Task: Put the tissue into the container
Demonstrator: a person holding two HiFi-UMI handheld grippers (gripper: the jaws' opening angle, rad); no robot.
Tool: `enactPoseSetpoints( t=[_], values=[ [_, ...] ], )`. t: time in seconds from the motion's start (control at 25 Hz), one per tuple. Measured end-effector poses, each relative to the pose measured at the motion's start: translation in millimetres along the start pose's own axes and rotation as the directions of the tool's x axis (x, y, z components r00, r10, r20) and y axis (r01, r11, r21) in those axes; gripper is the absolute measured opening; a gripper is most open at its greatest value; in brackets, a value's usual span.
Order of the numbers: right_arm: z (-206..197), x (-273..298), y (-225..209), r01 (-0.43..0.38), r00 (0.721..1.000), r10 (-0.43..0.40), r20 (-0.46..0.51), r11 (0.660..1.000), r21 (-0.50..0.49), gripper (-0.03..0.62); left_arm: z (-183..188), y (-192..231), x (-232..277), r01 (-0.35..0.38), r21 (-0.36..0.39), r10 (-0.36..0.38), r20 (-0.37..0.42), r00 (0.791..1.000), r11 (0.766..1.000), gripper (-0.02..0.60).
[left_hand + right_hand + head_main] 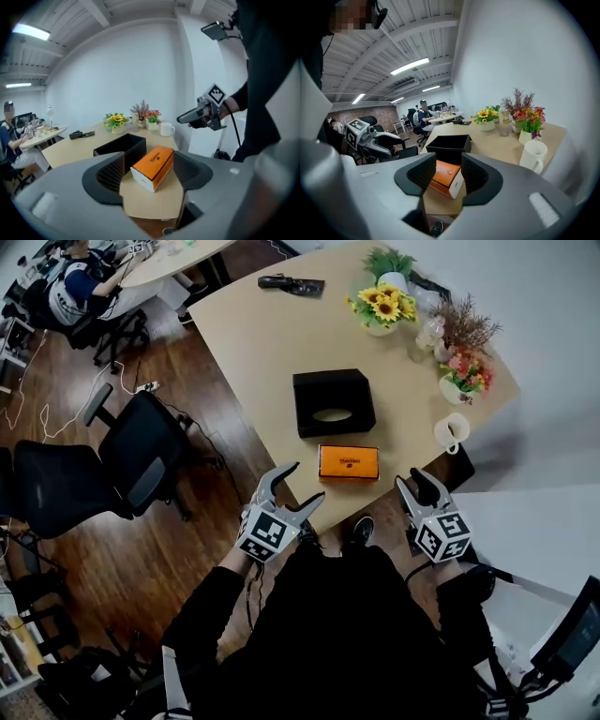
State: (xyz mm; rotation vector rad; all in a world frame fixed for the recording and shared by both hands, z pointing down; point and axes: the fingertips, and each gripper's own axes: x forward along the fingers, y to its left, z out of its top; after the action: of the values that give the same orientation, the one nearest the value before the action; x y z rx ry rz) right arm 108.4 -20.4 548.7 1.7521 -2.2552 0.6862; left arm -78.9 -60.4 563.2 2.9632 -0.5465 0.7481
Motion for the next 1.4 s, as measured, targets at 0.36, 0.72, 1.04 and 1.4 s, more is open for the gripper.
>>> enactPoseSetpoints(
  t=[0.36, 0.72, 1.04, 1.4],
  values=[
    [-35, 45, -7, -0.108, 0.988, 0.105, -0.115, 0.994, -0.017, 0.167, 0, -15, 73, 0.1, 0.202, -0.06, -0.194, 0.979, 0.974, 0.368],
    [-46, 56, -16, -0.134, 0.983, 0.129, -0.133, 0.99, -0.033, 0.167, -26, -27, 113, 0.249, 0.298, -0.124, -0.384, 0.915, 0.921, 0.379],
    [-53, 62, -15, -0.148, 0.981, 0.143, -0.135, 0.989, -0.03, 0.167, -54, -36, 140, 0.417, 0.379, -0.141, -0.579, 0.803, 0.826, 0.456],
    [-51, 61, -23, -0.117, 0.987, 0.117, -0.108, 0.993, 0.003, 0.167, -72, -38, 150, 0.536, 0.344, -0.161, -0.709, 0.686, 0.771, 0.492]
  ],
)
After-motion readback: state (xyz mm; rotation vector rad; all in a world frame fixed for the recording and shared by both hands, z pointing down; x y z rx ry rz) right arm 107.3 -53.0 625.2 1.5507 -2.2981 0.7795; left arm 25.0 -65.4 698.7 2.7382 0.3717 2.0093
